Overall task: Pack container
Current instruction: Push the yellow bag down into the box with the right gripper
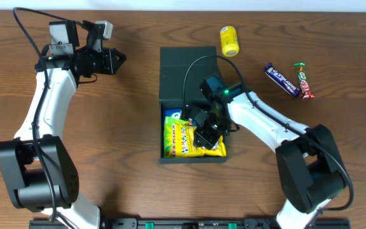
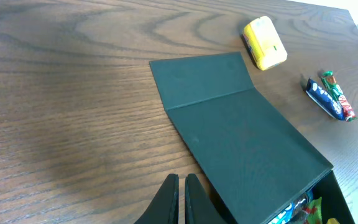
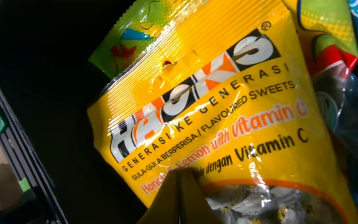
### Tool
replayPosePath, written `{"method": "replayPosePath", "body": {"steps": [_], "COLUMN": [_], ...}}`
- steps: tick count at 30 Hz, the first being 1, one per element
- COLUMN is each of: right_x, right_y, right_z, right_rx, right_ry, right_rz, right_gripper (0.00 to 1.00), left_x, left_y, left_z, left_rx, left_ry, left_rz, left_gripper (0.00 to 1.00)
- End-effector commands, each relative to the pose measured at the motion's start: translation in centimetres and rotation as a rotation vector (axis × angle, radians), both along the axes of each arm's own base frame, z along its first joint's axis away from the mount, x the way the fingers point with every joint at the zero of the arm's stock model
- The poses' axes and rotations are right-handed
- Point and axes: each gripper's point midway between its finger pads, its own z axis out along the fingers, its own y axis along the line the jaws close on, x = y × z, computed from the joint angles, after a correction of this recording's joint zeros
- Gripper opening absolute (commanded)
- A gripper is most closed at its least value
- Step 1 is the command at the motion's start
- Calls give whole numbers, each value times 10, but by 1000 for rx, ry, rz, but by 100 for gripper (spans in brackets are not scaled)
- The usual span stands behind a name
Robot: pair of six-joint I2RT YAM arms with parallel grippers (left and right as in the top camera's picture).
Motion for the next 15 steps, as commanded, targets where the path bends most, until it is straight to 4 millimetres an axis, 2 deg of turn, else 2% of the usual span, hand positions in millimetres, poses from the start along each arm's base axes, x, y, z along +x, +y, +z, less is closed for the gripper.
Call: {"method": "replayPosePath", "body": {"steps": [1,5,11,13,15], "right_x": [-6,1,24,29,31], "right_y": [-7,-3,13,14,7], "right_z": [-12,6,51,56,53], "right_rx": [-52,-50,29,28,-16], "right_ry": [27,28,-37,-60,-73], "right_rz": [22,19,40,39,34], "right_gripper": [1,1,1,1,1], "left_x": [4,5,5,5,4], "left_y": [2,3,4,4,4], "left_z": [14,14,13,13,12], "left_rx": [19,26,33,33,33], "left_ry": [-48,-47,-46,-46,-43], "left_rz": [-9,-3,2,2,2], "left_gripper": [6,7,7,7,7]}}
